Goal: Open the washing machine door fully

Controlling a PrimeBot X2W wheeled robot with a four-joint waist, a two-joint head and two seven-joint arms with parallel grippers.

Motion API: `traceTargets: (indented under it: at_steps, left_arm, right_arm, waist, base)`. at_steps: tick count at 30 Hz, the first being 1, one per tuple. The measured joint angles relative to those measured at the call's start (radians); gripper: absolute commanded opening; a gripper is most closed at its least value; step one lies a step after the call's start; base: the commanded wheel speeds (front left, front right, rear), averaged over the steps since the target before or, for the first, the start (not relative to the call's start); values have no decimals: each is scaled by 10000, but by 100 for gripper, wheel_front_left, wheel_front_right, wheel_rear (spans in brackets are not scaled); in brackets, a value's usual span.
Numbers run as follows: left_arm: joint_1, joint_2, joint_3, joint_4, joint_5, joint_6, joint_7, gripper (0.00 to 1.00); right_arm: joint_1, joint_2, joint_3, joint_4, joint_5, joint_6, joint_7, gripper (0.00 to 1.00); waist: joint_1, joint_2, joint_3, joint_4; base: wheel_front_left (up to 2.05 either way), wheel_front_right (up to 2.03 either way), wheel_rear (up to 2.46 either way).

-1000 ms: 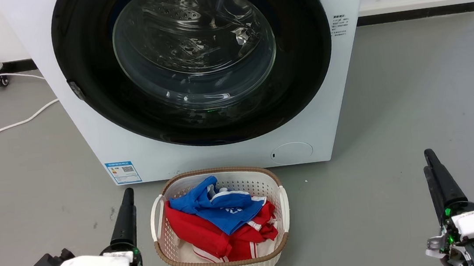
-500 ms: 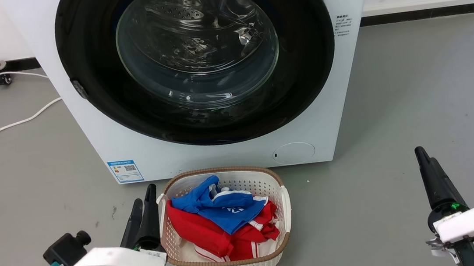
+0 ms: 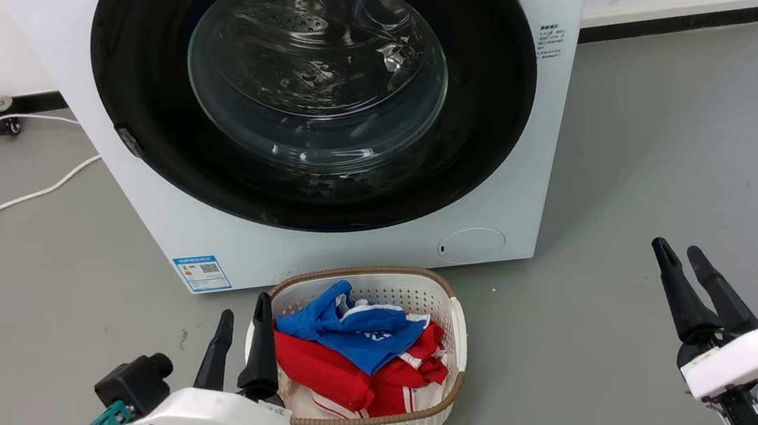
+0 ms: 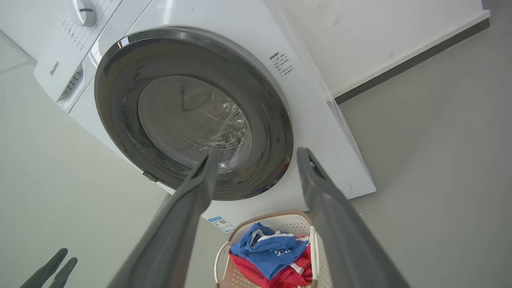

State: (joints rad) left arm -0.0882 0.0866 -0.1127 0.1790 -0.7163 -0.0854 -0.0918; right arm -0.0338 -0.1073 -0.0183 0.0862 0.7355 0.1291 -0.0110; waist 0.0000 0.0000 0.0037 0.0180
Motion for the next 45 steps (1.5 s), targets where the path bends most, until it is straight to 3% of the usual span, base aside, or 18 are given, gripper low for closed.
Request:
traceTargets:
  at_steps: [19, 45]
  left_arm:
    - [-201, 336, -694, 21, 2362, 556, -525, 100]
    - [-311, 470, -1162, 102, 4366, 945, -1143, 100]
  right_arm:
    - [234, -148, -8, -522, -2397, 2, 115, 100]
    - [469, -146, -96, -905, -4959, 2, 35, 100]
  waist:
    - [0, 0, -3, 71]
    - [0, 0, 2, 186]
  base:
    - [0, 0, 0]
    - [0, 0, 0]
